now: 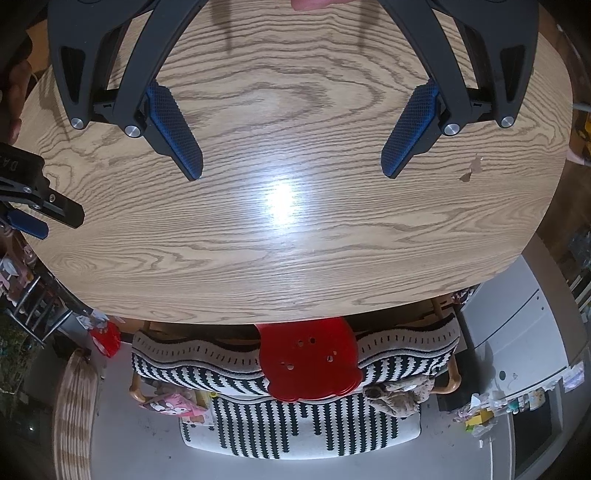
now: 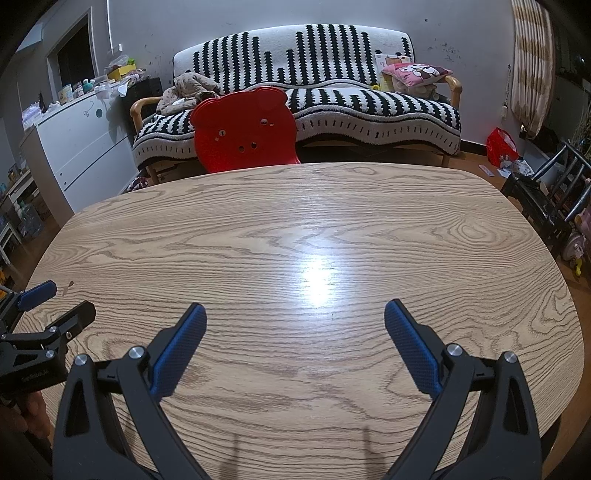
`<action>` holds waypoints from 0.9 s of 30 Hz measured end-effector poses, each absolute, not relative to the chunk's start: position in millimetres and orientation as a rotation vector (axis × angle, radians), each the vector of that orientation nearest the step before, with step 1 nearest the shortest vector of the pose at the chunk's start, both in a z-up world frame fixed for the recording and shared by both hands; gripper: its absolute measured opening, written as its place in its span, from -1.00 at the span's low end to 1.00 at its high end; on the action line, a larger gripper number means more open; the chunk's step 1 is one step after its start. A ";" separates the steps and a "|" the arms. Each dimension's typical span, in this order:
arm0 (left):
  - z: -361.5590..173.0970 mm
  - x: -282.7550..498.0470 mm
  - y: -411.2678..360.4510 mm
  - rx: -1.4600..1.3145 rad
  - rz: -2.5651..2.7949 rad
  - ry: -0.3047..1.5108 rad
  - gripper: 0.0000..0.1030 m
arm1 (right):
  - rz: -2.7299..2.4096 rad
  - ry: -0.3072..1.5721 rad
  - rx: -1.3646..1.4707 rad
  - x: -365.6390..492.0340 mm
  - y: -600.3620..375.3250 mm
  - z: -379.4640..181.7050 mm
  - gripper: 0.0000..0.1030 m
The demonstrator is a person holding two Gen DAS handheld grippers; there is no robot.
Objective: Collect trash
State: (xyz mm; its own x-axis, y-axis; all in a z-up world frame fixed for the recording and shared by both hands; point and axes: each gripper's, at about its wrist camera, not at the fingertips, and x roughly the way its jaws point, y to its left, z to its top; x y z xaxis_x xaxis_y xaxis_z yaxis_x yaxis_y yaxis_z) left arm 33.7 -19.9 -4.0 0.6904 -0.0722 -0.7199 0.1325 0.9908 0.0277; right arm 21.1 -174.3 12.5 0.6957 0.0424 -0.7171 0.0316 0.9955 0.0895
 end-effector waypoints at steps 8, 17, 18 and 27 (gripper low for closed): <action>-3.4 33.4 -19.0 0.079 -0.116 0.799 0.83 | 0.007 0.802 0.097 20.9 -175.1 12.4 0.82; -1.7 33.4 -18.5 0.083 -0.118 0.799 0.83 | 0.006 0.802 0.096 20.7 -174.9 12.3 0.82; -0.9 34.8 -17.7 0.084 -0.118 0.797 0.83 | 0.006 0.801 0.096 20.5 -174.8 12.4 0.82; 1.4 33.8 -19.1 0.098 -0.126 0.785 0.83 | 0.006 0.801 0.095 20.3 -175.2 12.3 0.82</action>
State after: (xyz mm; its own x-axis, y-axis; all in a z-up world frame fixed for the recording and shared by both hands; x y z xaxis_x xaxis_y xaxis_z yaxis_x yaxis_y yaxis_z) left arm 33.8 -19.1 1.4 0.7001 -0.0768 -0.7099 0.1494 0.9880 0.0405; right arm 20.3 -175.2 12.3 0.6959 0.0418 -0.7170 0.0303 0.9957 0.0875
